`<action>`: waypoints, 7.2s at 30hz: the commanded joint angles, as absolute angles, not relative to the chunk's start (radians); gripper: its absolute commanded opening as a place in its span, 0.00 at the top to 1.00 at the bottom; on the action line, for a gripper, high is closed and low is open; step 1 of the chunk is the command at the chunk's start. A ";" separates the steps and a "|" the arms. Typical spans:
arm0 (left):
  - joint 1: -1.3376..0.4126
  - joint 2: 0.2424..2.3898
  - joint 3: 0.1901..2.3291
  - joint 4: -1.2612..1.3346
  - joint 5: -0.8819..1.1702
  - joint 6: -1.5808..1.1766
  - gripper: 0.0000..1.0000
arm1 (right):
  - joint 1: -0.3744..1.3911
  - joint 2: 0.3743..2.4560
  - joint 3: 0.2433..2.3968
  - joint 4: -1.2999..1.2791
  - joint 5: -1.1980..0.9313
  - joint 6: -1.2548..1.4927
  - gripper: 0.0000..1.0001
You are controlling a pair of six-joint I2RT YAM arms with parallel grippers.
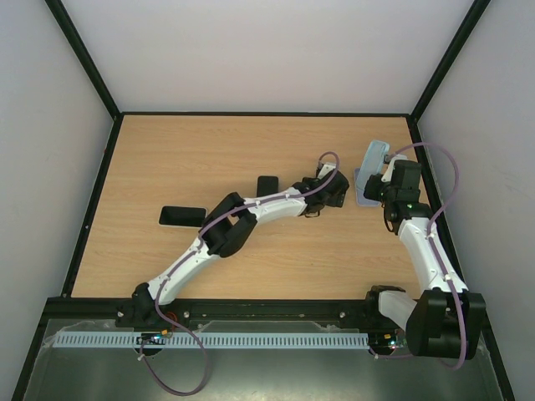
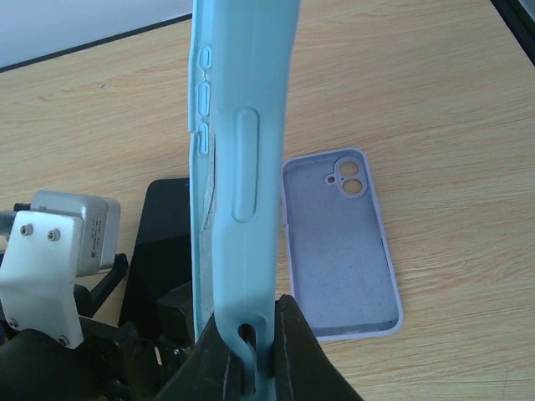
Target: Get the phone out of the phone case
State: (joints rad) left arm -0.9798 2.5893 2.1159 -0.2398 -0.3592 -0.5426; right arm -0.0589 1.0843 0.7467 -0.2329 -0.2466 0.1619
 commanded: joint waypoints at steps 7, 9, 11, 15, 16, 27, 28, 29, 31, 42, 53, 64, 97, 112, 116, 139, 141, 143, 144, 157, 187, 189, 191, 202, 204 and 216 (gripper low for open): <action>-0.982 2.642 2.096 -0.468 -0.440 -0.636 0.05 | -0.061 1.069 0.759 -0.204 -0.252 0.168 0.98; -0.976 2.617 2.047 -0.454 -0.434 -0.642 0.10 | -0.062 1.069 0.759 -0.206 -0.254 0.168 0.98; -0.966 2.585 1.998 -0.434 -0.421 -0.641 0.15 | -0.062 1.069 0.759 -0.206 -0.256 0.169 0.98; -0.953 2.529 1.913 -0.400 -0.393 -0.629 0.22 | -0.061 1.068 0.759 -0.206 -0.257 0.167 0.98; -0.951 2.514 1.888 -0.390 -0.384 -0.627 0.24 | -0.062 1.068 0.759 -0.207 -0.256 0.166 0.98; -0.953 2.274 1.530 -0.340 -0.400 -0.718 0.30 | -0.061 1.067 0.759 -0.207 -0.273 0.167 0.98; -0.953 2.247 1.497 -0.334 -0.402 -0.740 0.30 | -0.061 1.068 0.759 -0.207 -0.275 0.168 0.98; -0.954 2.216 1.460 -0.322 -0.401 -0.764 0.30 | -0.061 1.068 0.758 -0.207 -0.281 0.167 0.98; -0.959 2.177 1.403 -0.297 -0.416 -0.808 0.30 | -0.061 1.071 0.758 -0.208 -0.291 0.170 0.98; -1.025 2.046 1.407 -0.313 -0.513 -0.830 0.12 | -0.061 1.100 0.744 -0.201 -0.302 0.152 0.98; -1.077 1.626 1.180 -0.347 -0.583 -0.687 0.06 | -0.062 1.533 1.099 -0.511 -0.430 -0.100 0.98; -1.078 1.351 0.913 -0.331 -0.605 -0.758 0.01 | -0.066 1.792 1.228 -0.643 -0.550 -0.113 0.98; -0.356 1.166 0.680 -0.476 -0.413 -1.017 0.00 | -0.101 0.954 0.822 -0.480 -0.804 -0.083 0.36; -0.061 1.559 0.773 -0.244 -0.143 -0.788 0.00 | -0.101 0.857 0.748 -0.427 -0.794 -0.070 0.33; -0.131 1.540 0.757 -0.245 -0.077 -0.774 0.01 | -0.101 0.868 0.752 -0.431 -0.791 -0.072 0.33; -0.689 1.588 0.909 -0.316 -0.344 -0.601 0.00 | -0.101 0.882 0.749 -0.428 -0.766 -0.075 0.33; -0.685 1.678 0.967 -0.321 -0.313 -0.521 0.00 | -0.101 0.884 0.749 -0.428 -0.765 -0.075 0.33; -0.679 1.757 1.022 -0.347 -0.294 -0.475 0.00 | -0.101 0.884 0.749 -0.427 -0.765 -0.075 0.32; -0.676 1.787 1.043 -0.359 -0.274 -0.454 0.00 | -0.101 0.885 0.749 -0.428 -0.765 -0.076 0.32; -0.686 1.659 0.929 -0.448 0.049 -0.432 0.00 | -0.101 0.903 0.752 -0.433 -0.769 -0.081 0.32; -0.724 1.933 1.311 -0.804 -0.102 -0.479 0.00 | -0.101 0.907 0.751 -0.425 -0.742 -0.078 0.32; -0.716 1.946 1.299 -0.799 -0.100 -0.480 0.00 | -0.101 0.908 0.752 -0.426 -0.741 -0.080 0.32; -0.703 1.956 1.291 -0.795 -0.084 -0.477 0.00 | -0.101 0.907 0.752 -0.428 -0.741 -0.080 0.32; -0.675 2.006 1.290 -0.824 0.002 -0.400 0.10 | -0.101 0.900 0.753 -0.429 -0.736 -0.080 0.32; -0.669 2.008 1.284 -0.828 0.034 -0.392 0.15 | -0.101 0.899 0.754 -0.428 -0.736 -0.080 0.32; -0.748 1.787 1.328 -0.826 0.024 -0.521 0.47 | -0.101 0.916 0.764 -0.434 -0.737 -0.078 0.32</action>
State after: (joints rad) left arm -0.6853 1.9301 1.3018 -0.8009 0.0139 -0.4366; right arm -0.1032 0.9054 0.7559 -0.4576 -0.7406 -0.0681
